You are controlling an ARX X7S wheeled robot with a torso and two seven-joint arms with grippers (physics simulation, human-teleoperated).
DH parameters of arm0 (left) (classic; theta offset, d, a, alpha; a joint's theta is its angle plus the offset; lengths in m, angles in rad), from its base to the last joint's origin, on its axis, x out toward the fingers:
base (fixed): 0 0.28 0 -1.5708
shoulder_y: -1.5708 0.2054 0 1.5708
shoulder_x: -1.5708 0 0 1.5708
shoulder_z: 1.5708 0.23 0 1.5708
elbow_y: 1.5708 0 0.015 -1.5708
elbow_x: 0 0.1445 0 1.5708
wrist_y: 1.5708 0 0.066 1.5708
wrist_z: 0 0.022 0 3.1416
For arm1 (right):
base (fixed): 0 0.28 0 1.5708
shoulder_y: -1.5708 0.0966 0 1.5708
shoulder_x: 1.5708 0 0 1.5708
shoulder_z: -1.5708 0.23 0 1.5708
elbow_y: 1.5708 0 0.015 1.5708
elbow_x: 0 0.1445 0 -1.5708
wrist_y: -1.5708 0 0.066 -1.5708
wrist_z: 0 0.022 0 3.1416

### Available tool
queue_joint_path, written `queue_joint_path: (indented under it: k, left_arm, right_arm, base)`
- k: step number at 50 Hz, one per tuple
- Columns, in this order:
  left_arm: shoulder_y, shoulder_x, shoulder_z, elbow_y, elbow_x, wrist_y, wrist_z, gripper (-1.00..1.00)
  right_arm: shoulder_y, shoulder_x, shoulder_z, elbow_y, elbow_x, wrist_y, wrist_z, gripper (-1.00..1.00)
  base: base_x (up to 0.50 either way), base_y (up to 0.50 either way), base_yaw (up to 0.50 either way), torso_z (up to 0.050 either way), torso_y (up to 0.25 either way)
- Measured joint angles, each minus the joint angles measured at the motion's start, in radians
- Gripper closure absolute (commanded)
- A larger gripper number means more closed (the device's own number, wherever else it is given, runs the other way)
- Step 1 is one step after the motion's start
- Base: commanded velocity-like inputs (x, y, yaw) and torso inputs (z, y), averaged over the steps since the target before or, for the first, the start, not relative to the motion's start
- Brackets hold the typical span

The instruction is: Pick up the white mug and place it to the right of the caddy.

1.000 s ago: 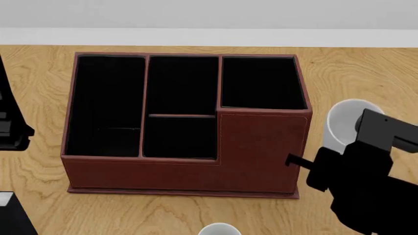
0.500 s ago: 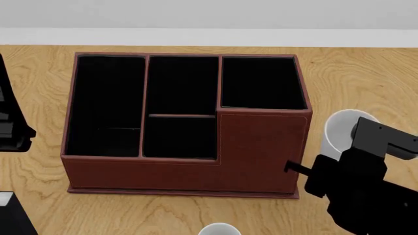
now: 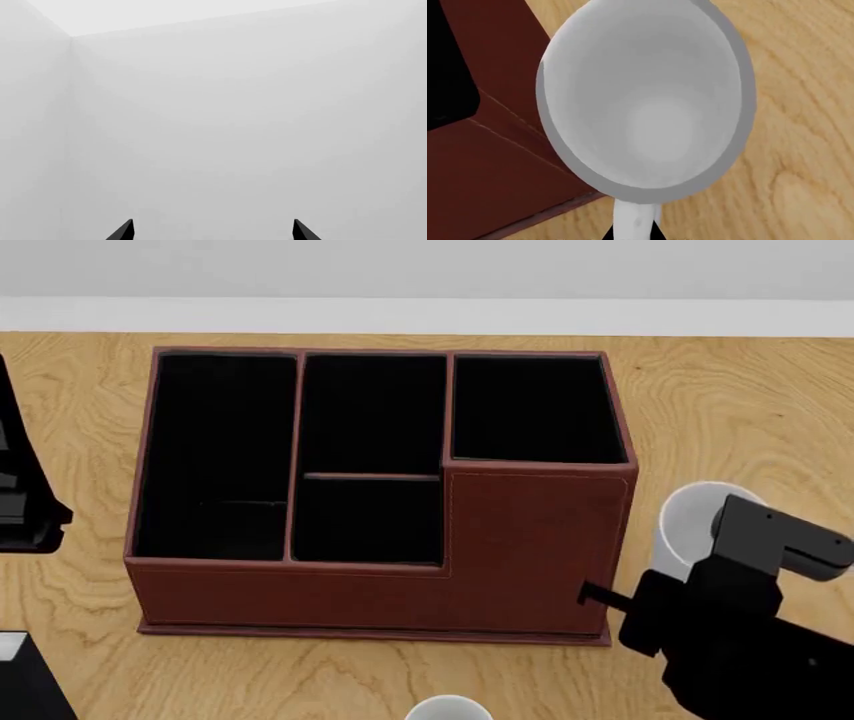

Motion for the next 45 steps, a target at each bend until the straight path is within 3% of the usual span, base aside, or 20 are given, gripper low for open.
queue_joint_path:
  k: [45]
  left_arm:
    - [-0.005,-0.005,0.011,-0.019,-0.001,0.008,-0.005,-1.00]
  right_arm:
    - [0.030,-0.090,-0.046,0.236,-0.066,-0.033,-0.133,1.00]
  base:
    - [0.00,0.00,0.00,0.000,0.001]
